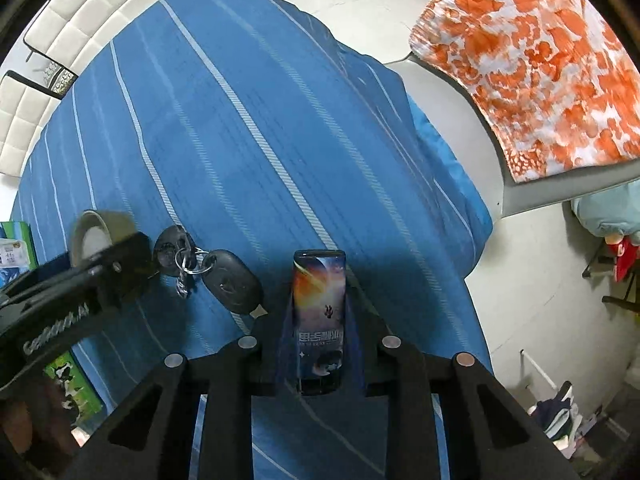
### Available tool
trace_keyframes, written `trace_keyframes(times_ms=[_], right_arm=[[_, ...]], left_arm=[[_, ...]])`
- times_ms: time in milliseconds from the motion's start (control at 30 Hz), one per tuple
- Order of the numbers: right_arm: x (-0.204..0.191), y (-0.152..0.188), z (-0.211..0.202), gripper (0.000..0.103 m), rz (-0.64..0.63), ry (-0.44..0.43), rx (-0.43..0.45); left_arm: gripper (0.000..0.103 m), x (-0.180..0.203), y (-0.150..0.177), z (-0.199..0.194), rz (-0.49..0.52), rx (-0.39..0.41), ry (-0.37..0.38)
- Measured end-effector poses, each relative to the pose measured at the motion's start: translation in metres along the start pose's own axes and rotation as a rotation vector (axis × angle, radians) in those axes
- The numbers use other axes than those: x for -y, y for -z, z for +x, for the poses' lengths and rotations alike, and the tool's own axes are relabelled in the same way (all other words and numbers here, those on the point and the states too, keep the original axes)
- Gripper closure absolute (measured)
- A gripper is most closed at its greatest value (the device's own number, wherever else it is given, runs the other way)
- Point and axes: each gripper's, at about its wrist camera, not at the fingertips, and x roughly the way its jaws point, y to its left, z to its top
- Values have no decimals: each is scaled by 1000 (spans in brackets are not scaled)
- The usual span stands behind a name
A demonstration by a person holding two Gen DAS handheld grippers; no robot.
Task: Organize rigid objects
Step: 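Carry the silver tin and blue tube over the blue box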
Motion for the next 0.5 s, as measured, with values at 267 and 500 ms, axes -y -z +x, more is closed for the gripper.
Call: trace_keyframes(times_ms=[267, 500], right_arm=[[-12, 5, -6, 76, -9, -11, 16], [-38, 21, -40, 76, -80, -53, 80]], left_arm=[[41, -9, 10, -12, 2, 72, -50], [41, -28, 29, -45, -36, 157, -40]])
